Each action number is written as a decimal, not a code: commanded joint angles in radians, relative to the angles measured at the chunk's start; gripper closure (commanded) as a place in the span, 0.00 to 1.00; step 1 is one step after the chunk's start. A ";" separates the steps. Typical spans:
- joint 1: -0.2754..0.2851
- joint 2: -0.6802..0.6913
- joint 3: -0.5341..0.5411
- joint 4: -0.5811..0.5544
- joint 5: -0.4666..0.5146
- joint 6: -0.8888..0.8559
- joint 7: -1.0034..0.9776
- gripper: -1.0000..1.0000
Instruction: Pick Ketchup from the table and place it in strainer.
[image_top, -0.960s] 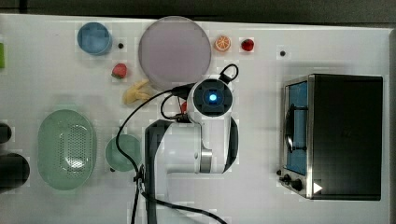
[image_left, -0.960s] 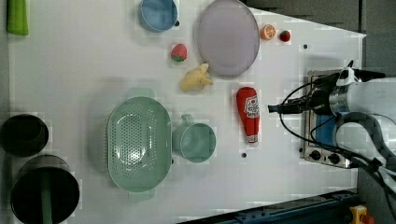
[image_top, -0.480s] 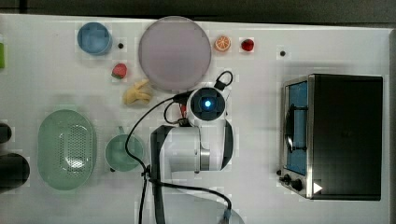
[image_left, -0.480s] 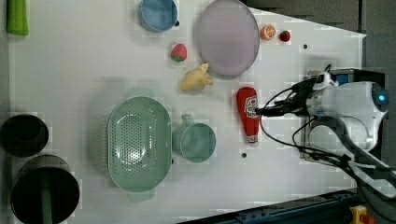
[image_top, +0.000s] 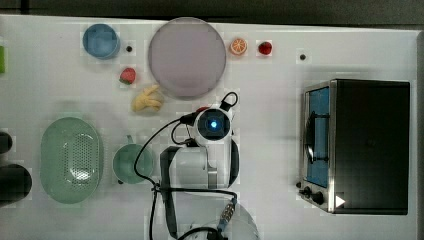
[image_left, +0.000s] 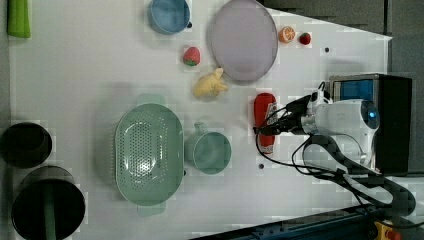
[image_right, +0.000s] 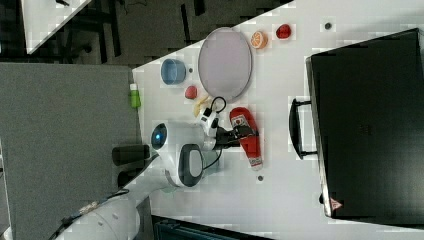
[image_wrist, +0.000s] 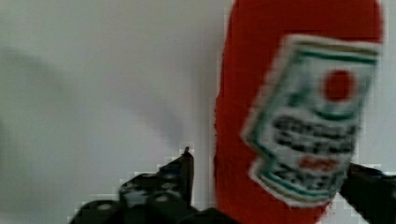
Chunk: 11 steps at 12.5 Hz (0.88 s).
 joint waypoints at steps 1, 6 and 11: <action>0.007 -0.009 -0.001 0.009 0.001 0.024 0.034 0.29; 0.006 -0.099 -0.005 0.018 0.002 -0.002 0.035 0.39; 0.010 -0.372 0.020 0.085 0.002 -0.389 0.035 0.39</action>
